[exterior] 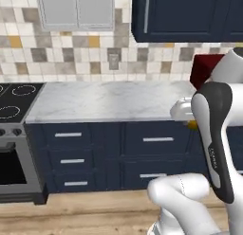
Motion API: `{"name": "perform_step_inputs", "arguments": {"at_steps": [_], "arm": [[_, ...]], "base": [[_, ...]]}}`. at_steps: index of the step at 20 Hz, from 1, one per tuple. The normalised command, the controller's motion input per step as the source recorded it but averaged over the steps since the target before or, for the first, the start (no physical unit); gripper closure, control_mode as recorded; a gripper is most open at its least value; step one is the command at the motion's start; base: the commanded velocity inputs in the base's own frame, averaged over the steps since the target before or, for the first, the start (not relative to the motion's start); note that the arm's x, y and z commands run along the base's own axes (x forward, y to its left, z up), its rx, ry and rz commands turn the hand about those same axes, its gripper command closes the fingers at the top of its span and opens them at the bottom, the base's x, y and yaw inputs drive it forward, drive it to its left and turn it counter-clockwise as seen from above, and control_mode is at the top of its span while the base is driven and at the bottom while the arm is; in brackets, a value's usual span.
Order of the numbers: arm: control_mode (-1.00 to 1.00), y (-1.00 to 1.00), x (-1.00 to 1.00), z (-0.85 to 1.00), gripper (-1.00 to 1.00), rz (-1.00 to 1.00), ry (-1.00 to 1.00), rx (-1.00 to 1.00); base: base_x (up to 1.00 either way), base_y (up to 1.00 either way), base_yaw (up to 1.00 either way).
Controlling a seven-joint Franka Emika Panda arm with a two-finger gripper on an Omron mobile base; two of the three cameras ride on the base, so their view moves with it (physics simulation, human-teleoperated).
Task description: Take the lemon and eggplant out of the freezer and place them in the tupperware container on the counter. Then put the tupperware containing the vegetables back in the freezer.
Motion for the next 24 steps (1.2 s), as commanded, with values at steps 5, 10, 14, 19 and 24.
{"name": "perform_step_inputs", "arguments": {"at_steps": [5, 10, 14, 19, 24], "arm": [[1.0, 0.0, 0.0, 0.0, 1.0, 0.0, 0.0, 0.0], [1.0, 0.0, 0.0, 0.0, 1.0, 0.0, 0.0, 0.0], [1.0, 0.0, 0.0, 0.0, 1.0, 0.0, 0.0, 0.0], [1.0, 0.0, 0.0, 0.0, 1.0, 0.0, 0.0, 0.0], [1.0, 0.0, 0.0, 0.0, 1.0, 0.0, 0.0, 0.0]], "base": [[0.41, 0.59, 0.66], [0.47, 0.52, 0.67], [0.58, 0.36, 0.69], [0.74, 0.2, 0.69], [0.88, 0.11, 0.67]]}}
